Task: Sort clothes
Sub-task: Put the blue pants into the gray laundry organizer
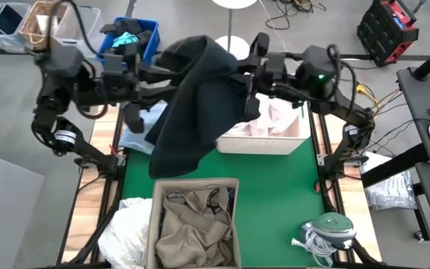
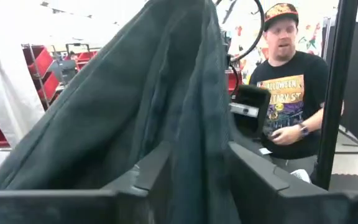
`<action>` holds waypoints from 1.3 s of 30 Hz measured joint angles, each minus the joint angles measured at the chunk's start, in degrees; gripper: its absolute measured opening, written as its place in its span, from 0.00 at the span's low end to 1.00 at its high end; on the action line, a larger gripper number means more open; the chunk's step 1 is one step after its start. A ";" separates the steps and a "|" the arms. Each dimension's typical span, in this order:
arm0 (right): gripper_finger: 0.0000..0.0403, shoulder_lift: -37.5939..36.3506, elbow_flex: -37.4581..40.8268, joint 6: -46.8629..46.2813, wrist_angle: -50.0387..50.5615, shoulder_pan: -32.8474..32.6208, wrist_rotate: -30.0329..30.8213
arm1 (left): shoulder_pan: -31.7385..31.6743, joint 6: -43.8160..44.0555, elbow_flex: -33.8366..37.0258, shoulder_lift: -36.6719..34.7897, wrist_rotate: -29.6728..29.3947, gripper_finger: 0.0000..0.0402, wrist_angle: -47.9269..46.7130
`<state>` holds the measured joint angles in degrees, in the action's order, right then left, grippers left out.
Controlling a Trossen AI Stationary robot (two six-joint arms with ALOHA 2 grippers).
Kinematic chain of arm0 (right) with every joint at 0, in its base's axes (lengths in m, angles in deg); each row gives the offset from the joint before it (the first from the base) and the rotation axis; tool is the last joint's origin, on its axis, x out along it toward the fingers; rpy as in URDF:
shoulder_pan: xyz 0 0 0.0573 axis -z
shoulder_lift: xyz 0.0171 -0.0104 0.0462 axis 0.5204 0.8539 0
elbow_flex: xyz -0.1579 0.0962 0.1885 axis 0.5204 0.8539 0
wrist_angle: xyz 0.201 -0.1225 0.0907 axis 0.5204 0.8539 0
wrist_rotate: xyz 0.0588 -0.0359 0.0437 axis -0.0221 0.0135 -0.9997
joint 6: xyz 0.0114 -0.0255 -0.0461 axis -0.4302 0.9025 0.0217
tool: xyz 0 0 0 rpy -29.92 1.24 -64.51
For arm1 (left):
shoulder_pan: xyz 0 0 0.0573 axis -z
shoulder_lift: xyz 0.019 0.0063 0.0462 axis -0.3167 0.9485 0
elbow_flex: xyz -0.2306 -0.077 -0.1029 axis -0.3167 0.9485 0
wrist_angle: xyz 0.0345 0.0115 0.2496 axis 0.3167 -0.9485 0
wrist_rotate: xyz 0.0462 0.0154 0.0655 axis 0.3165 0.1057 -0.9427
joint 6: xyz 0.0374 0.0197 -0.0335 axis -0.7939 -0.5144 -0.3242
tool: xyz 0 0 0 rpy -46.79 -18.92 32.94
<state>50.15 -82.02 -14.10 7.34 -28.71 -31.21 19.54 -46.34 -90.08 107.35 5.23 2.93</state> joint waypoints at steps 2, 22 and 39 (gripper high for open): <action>0.09 -0.30 0.02 -0.50 -2.33 -0.21 -0.10 | -0.01 -1.49 0.00 -1.42 -0.08 0.35 -0.99; 0.09 -3.28 -0.17 -49.95 -21.53 -4.46 -17.22 | -0.06 -4.32 0.09 -9.93 -32.94 0.38 -8.74; 0.09 7.14 -0.04 -51.05 -16.31 -21.38 -6.04 | -0.06 -2.66 0.13 -11.36 -32.38 0.38 -9.80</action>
<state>57.29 -82.06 -65.15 -8.97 -50.09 -37.25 19.48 -49.01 -89.95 95.99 -27.14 -6.87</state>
